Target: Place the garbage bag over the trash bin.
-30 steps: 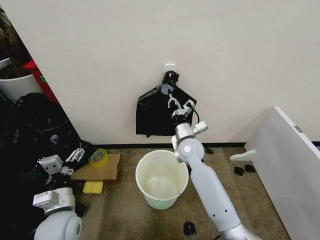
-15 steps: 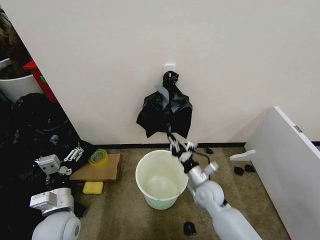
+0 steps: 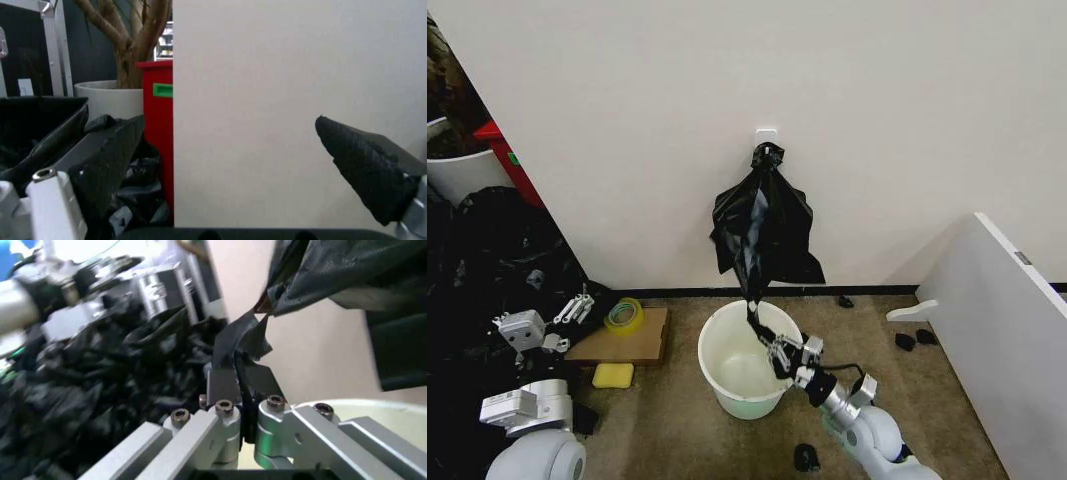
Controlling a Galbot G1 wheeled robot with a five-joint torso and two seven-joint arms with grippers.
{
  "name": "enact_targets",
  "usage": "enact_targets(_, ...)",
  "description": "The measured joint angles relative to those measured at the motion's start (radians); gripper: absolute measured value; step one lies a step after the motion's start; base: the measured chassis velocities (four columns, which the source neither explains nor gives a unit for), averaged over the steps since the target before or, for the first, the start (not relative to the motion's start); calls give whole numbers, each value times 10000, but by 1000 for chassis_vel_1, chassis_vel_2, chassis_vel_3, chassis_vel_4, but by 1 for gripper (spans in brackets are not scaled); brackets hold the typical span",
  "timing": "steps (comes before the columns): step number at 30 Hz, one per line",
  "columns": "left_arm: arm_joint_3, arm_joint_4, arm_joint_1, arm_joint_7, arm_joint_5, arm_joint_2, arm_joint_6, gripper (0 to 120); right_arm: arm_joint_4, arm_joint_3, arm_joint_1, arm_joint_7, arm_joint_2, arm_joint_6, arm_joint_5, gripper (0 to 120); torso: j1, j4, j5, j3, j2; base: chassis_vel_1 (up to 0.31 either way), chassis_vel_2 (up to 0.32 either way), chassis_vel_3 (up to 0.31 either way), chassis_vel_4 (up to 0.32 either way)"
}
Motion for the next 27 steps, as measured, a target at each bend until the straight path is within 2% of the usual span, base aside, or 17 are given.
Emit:
enact_targets(2, -3, 9, 12, -1, 3, 5, -31, 100, -195, 86, 18, -602, 20, 61, -79, 0, 0, 0, -1, 0, 0, 0, 0, 0, 0)
enact_targets(11, -2, 240, -89, -27, 3, -30, -41, 100, -635, 204, 298, -1783, 143, 78, -147, 0, 0, 1, -1, 1, 0, 0, 0, 0, 0)
enact_targets(15, -19, 295, -135, -45, 1, -50, -46, 100, -1075, 402, 489, -2496, 148, 167, -638, 0, 0, 0, 0, 1, 0, 0, 0, 0, 0)
enact_targets(27, -2, 340, -162, -47, 4, -95, -42, 100, -879, 336, 650, -1596, 126, 660, -178, 0, 0, 0, -1, 1, 0, 0, 0, 0, 0)
